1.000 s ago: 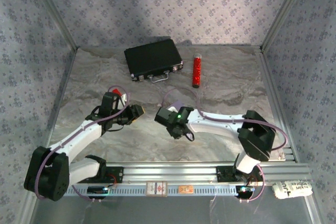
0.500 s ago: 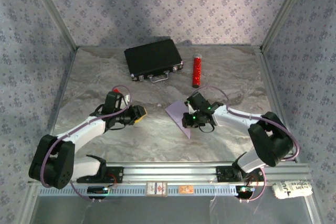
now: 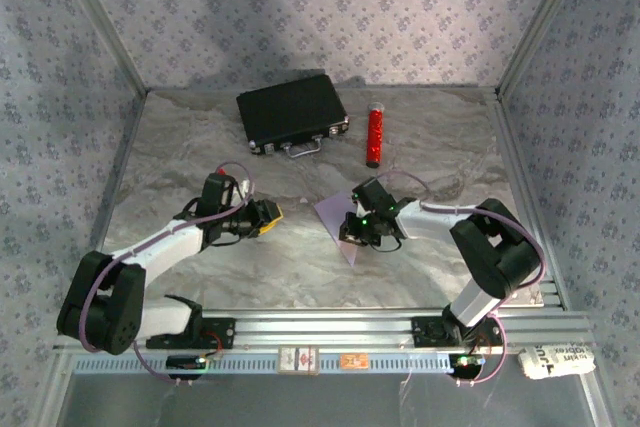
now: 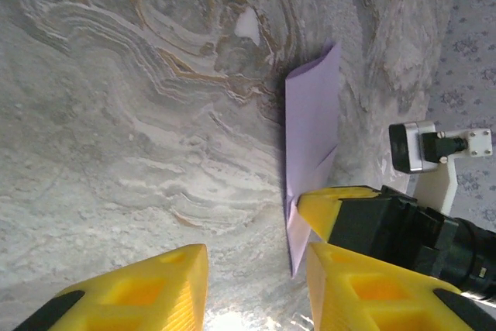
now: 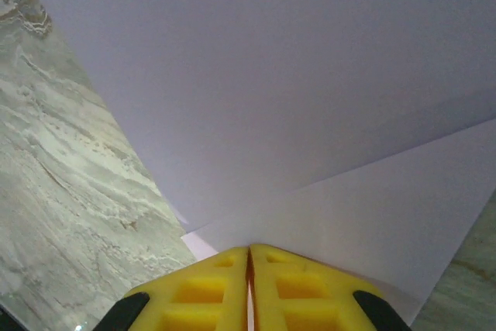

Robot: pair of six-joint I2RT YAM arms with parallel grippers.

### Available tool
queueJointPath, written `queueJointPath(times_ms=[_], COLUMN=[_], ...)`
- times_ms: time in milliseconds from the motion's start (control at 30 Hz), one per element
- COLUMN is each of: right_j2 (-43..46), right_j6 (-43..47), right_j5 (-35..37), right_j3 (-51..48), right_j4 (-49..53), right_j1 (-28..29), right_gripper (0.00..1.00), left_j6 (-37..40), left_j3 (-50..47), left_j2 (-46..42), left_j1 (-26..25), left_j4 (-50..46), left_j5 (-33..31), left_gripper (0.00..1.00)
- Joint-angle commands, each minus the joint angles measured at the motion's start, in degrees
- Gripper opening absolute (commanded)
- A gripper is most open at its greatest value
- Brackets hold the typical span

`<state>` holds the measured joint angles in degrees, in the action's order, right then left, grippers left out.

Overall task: Fold a paper plane with a square sheet of paper (pick it up from the middle)
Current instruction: Fold the wing for the fifth time at the center of the table.

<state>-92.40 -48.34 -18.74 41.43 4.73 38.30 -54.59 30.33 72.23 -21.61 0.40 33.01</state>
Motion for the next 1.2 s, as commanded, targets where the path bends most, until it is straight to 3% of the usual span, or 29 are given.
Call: queueJointPath(times_ms=[0,200,333,500,667,833,1000,1167], right_j2=[0.7,2.5,4.0,6.2,12.1,16.4,13.8,8.5], right_j6=[-13.9,-31.6,-37.6,-32.9,-25.2,-18.5,-12.8,-11.1], right_j5=[6.1,17.4,22.9,19.6,19.9,16.7,7.1,3.8], right_j3=[-4.2,-8.3,-9.6,-7.9,-5.7,-7.3,-6.2,-3.9], right_j4=[-3.4,-10.7,-17.0,-16.9,-7.6,-5.7,-6.9,-7.0], right_j1=[3.4,9.9,14.6,14.9,14.2,9.9,5.4,4.5], right_gripper=[0.12,0.12,0.12,0.14,0.16,0.16,0.13,0.12], left_j6=[-2.2,-3.6,-4.1,-4.5,-4.3,-4.5,-5.8,-6.6], left_j3=[0.0,-1.4,-1.4,-1.1,-1.0,1.6,3.3,4.9], left_j2=[-2.1,-2.7,-2.6,-2.8,-2.5,1.4,4.1,6.6], left_j1=[-1.7,-3.5,-4.3,-4.7,-5.7,-7.5,-9.5,-10.6], left_j4=[3.2,4.5,5.3,5.9,7.2,7.7,9.1,9.4], left_j5=[0.5,0.1,-0.1,0.1,-0.4,0.1,-1.9,-2.3], left_gripper=[0.38,0.37,0.36,0.34,0.29,0.25,0.24,0.23])
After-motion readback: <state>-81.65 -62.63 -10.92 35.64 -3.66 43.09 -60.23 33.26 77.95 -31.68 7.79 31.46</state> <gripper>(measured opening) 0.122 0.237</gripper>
